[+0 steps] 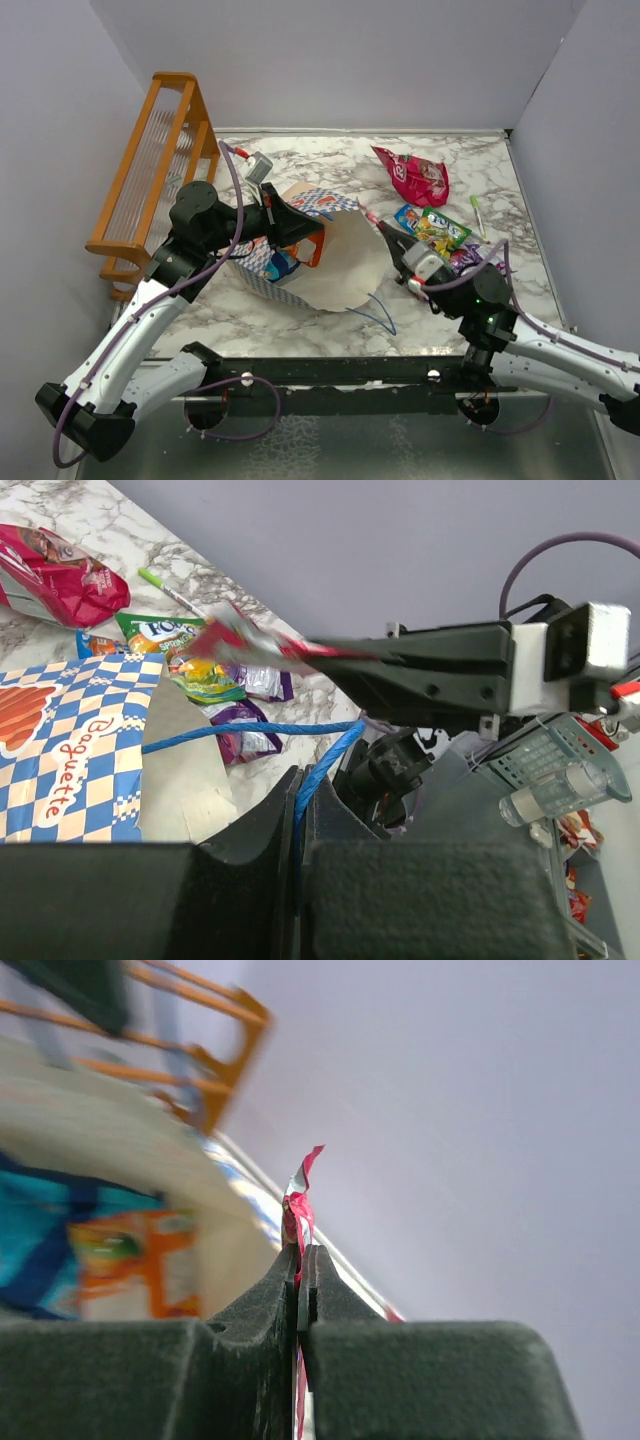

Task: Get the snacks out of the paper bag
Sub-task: Place the snack at the center of the board.

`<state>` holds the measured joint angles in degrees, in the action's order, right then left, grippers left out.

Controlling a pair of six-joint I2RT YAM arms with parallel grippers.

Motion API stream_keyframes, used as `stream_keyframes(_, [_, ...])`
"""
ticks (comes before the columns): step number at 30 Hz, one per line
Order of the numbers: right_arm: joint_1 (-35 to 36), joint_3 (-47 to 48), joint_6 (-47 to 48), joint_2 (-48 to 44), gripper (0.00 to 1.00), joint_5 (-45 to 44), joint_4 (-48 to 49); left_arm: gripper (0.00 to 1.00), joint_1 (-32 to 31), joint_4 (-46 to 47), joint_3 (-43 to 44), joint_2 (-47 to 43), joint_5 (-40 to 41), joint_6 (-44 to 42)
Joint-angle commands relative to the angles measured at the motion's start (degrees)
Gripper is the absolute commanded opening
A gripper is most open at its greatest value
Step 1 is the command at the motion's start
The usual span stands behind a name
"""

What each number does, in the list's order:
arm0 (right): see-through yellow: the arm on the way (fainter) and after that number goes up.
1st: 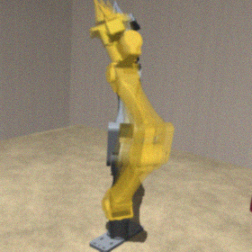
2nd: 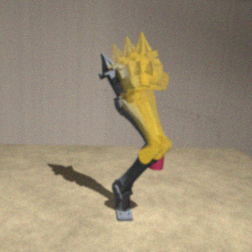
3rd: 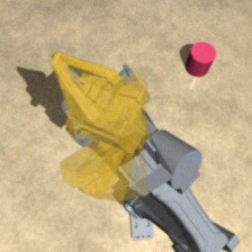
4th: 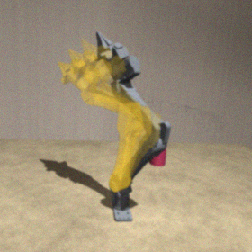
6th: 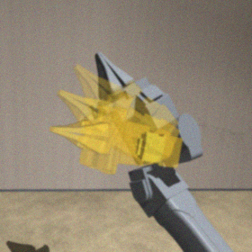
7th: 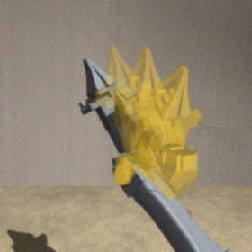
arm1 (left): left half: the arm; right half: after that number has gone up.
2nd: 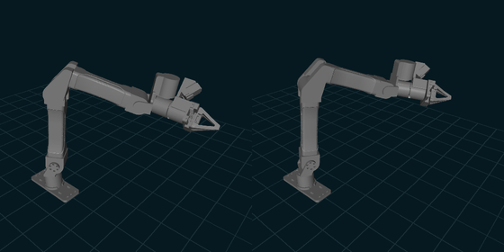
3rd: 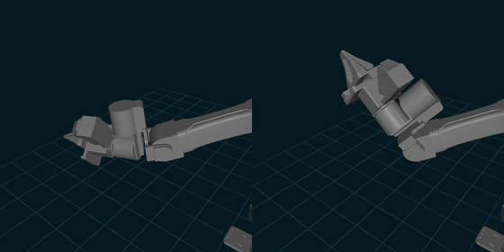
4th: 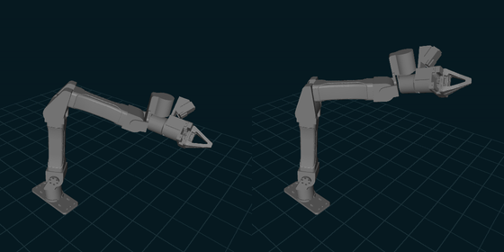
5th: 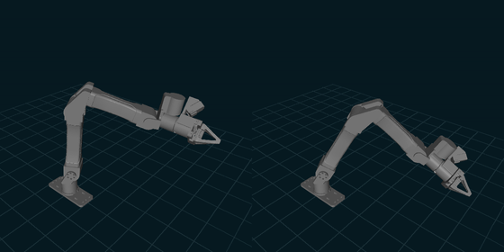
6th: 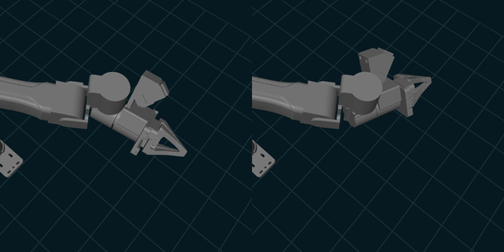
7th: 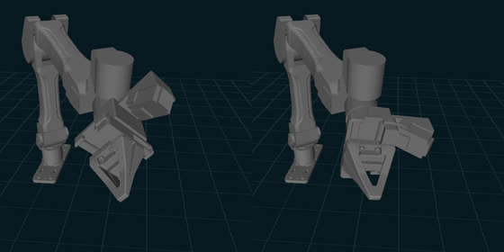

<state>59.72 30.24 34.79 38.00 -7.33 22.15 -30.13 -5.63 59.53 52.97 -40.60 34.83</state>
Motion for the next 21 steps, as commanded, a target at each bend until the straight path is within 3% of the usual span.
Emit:
stream_keyframes(1, [0.2,2.5,8.5,9.1,0.01,-31.4,14.1,0.0,-0.5,2.4,0.4,-1.0,-1.2,0.7])
stream_keyframes(4, [-0.2,2.2,15.0,13.4,0.01,-39.3,24.5,0.0,-0.5,2.3,0.6,-0.9,-1.1,0.7])
stream_keyframes(7, [-3.3,2.7,13.1,16.4,0.01,-43.0,27.8,0.0,-0.5,1.9,0.7,-1.0,-1.1,0.6])
stream_keyframes(10, [-11.3,6.5,-1.5,18.6,0.01,-42.8,11.6,0.0,-0.5,1.5,1.0,-1.2,-1.0,0.3])
stream_keyframes(12, [-17.7,9.7,-13.0,20.2,0.01,-37.1,-1.5,0.0,-0.5,1.3,0.9,-1.1,-1.0,0.3])
stream_keyframes(14, [-23.3,12.3,-21.5,22.7,0.01,-32.9,-8.6,0.0,-0.5,1.4,0.9,-1.1,-1.0,0.3])
stream_keyframes(16, [-26.7,12.8,-24.9,25.7,0.01,-30.5,-11.0,0.0,-0.5,1.6,0.9,-1.0,-1.0,0.3])
stream_keyframes(21, [-30.6,11.5,-22.4,34.0,0.01,-32.9,-8.0,0.0,-0.5,1.7,0.9,-0.9,-1.0,0.3])
